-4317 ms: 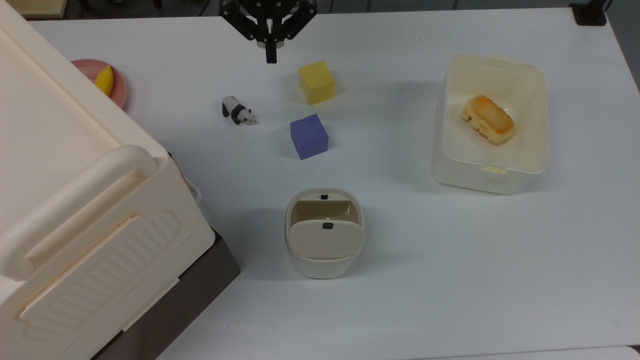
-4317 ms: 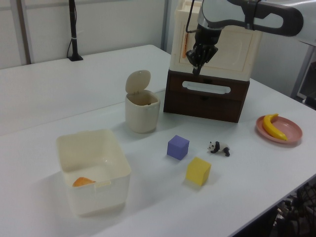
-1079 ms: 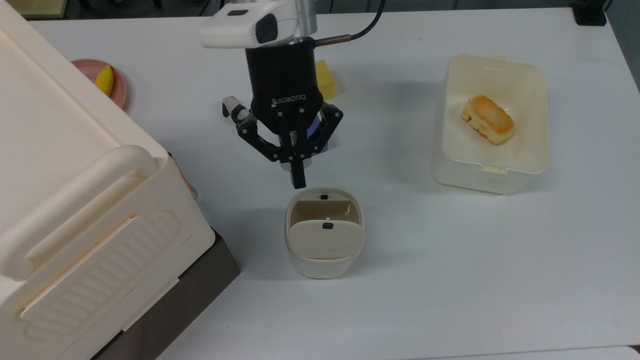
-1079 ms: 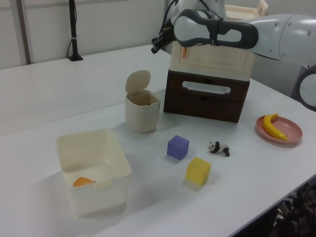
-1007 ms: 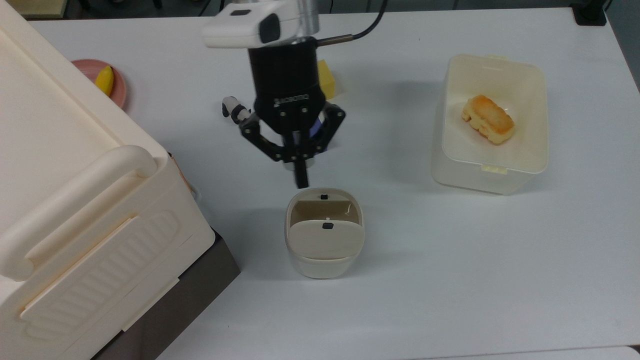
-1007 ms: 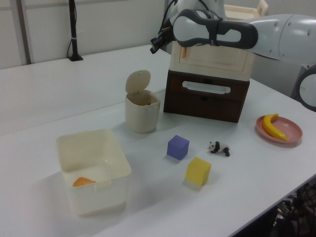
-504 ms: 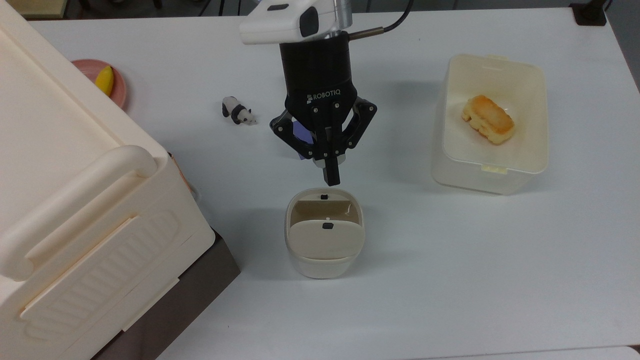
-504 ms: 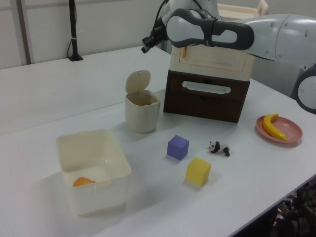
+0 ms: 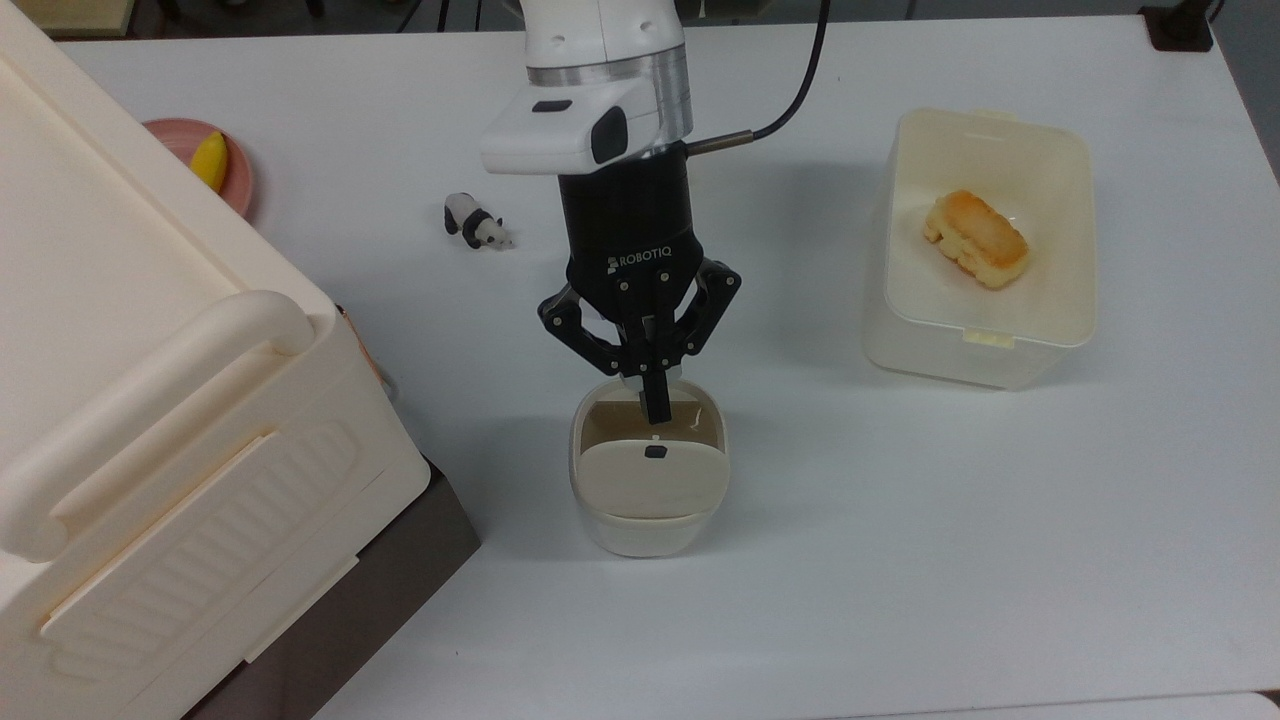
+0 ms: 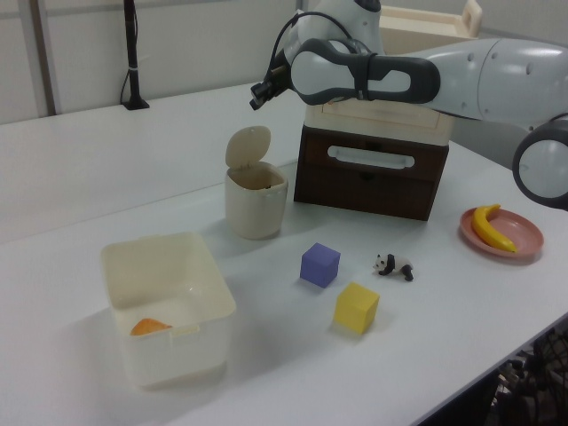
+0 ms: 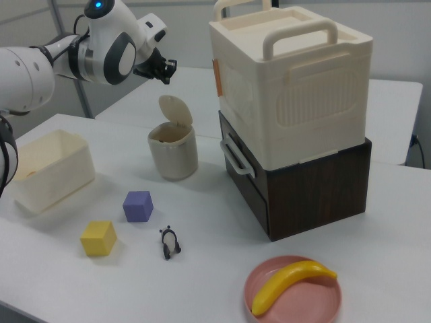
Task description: Close the trash can
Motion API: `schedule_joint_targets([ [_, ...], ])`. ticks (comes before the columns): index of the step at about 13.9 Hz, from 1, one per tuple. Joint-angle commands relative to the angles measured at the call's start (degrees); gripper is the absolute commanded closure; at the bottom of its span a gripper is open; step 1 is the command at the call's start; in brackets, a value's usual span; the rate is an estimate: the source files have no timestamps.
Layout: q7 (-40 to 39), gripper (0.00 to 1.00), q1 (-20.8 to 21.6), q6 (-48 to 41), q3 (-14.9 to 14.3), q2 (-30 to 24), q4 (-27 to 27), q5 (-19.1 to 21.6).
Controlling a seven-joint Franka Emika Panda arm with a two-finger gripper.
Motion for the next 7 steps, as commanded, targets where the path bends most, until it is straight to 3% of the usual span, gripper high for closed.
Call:
schedule_joint_targets([
  [1, -1.98, 1.0, 0.39, 0.68, -0.78, 0.64, 0.95, 1.37],
  [7, -2.24, 1.0, -0.23, 0.68, -0.78, 1.69, 0.6, 1.19],
])
